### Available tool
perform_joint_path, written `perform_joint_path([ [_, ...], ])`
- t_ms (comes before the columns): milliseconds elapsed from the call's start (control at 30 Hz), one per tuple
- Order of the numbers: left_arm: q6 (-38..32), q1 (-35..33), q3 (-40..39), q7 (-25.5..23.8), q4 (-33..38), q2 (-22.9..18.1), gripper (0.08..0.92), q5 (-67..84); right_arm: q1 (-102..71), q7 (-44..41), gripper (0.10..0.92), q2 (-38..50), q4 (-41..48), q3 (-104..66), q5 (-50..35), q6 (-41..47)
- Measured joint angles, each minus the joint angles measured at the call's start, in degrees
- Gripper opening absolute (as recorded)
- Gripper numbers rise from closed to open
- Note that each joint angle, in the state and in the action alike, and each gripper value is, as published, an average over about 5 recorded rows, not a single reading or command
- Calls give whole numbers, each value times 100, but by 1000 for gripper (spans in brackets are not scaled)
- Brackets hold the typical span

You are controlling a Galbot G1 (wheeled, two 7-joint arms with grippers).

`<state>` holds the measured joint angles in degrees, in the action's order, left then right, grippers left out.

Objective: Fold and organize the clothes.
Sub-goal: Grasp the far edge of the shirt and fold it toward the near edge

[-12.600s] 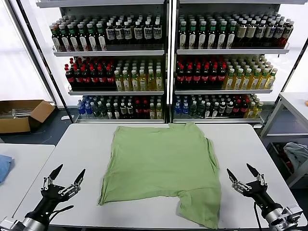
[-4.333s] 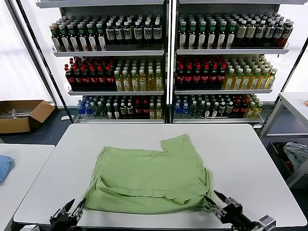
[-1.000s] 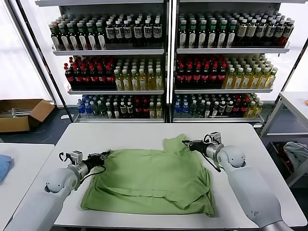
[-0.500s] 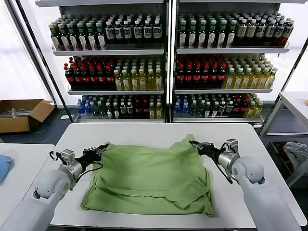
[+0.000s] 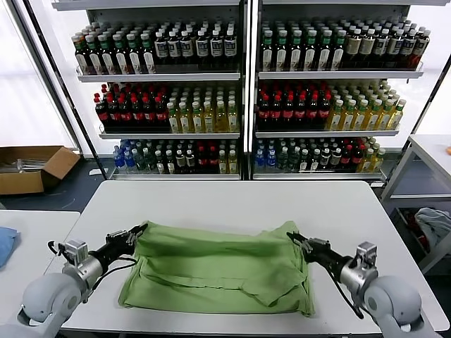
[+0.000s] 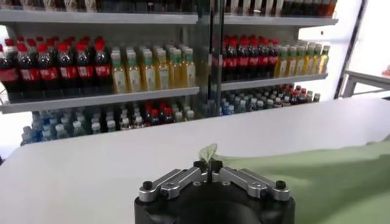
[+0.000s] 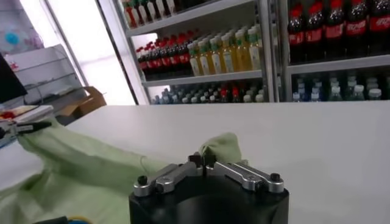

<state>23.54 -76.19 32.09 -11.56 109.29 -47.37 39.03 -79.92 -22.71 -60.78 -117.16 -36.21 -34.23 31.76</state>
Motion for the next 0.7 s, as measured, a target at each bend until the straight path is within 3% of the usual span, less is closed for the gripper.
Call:
perform_joint_path([
  [333,116,-748,309,-84,217,-92,121,-264,-964,14,132,-116,-601,-321,306,-114],
  [700,355,-1058,587,133,382,-161,454,-428,-1184,16,449,-83,-528,-1090,295,-482],
])
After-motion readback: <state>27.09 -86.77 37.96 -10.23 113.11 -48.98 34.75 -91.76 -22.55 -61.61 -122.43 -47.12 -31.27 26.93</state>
